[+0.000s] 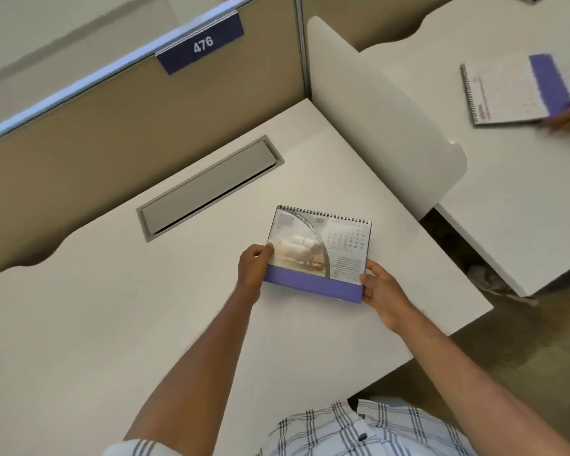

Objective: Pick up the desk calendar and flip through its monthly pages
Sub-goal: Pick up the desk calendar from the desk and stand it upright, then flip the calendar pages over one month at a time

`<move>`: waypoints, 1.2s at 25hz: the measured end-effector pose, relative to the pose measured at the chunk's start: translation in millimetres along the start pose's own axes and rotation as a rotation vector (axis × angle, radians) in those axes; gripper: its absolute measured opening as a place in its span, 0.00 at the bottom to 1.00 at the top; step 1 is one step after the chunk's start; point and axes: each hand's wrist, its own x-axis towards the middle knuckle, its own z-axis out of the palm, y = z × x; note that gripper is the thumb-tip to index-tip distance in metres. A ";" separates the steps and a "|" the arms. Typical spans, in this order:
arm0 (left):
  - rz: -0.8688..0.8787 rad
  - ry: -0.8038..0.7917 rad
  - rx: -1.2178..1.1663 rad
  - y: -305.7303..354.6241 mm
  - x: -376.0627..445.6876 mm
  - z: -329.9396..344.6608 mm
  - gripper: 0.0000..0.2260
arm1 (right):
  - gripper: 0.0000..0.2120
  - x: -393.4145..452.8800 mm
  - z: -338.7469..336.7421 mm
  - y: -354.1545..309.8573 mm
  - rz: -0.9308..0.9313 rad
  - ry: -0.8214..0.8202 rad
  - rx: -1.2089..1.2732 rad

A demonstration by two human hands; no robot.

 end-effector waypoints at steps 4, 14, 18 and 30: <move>-0.031 0.154 -0.117 -31.2 -31.4 -68.5 0.12 | 0.21 -12.4 52.4 -4.0 -0.056 -0.128 -0.209; -0.088 0.156 -0.624 -72.2 -83.6 -189.9 0.18 | 0.24 -46.1 158.9 15.0 -0.175 -0.264 -0.513; -0.027 0.116 -0.729 -81.0 -93.0 -218.4 0.18 | 0.26 -71.5 201.6 23.2 -0.258 -0.201 -0.521; -0.082 0.104 -0.797 -107.8 -99.4 -305.5 0.12 | 0.36 -101.2 266.9 88.6 -0.513 -0.106 -0.690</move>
